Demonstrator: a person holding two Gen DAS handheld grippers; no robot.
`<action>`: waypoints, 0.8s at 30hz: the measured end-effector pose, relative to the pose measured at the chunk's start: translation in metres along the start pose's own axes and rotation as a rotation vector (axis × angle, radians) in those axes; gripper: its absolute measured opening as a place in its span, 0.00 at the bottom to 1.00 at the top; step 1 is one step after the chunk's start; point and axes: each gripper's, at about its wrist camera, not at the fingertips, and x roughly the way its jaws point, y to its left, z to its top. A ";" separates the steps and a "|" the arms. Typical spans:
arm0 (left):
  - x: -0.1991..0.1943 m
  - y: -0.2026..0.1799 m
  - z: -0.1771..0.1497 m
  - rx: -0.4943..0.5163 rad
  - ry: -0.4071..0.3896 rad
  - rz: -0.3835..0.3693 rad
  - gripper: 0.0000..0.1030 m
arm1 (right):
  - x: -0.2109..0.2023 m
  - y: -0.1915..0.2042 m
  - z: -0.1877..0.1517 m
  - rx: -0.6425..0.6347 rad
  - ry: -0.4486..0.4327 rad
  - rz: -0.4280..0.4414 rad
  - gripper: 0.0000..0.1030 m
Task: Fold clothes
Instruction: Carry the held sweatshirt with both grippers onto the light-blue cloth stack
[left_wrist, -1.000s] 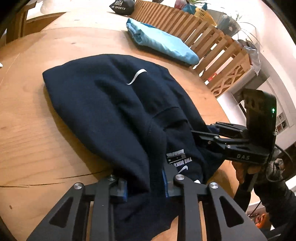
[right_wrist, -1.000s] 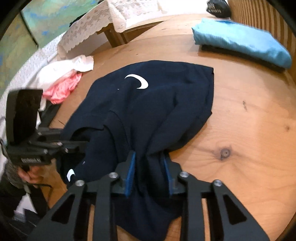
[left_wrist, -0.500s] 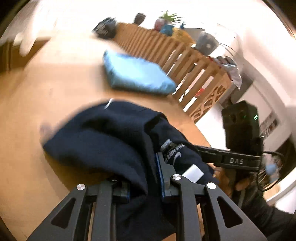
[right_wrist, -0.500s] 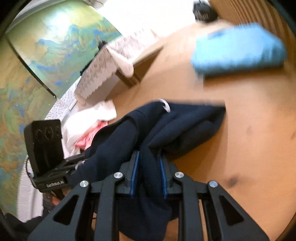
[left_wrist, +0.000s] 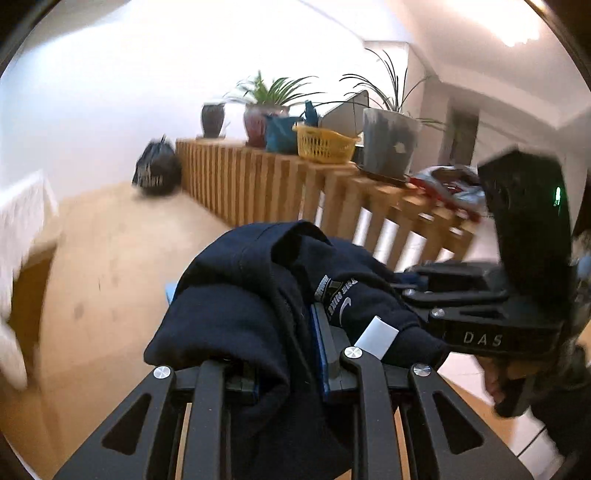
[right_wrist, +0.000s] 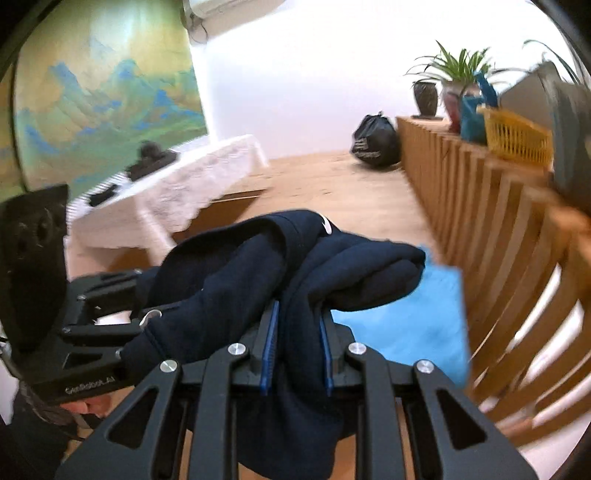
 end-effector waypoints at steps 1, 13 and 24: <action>0.015 0.007 0.005 0.013 0.004 -0.005 0.19 | 0.012 -0.007 0.011 -0.028 0.006 -0.046 0.19; 0.178 0.087 -0.097 -0.081 0.369 -0.033 0.21 | 0.139 -0.073 -0.044 -0.125 0.315 -0.338 0.11; 0.120 0.074 -0.054 0.011 0.264 -0.089 0.25 | 0.085 -0.066 -0.024 -0.069 0.217 -0.245 0.17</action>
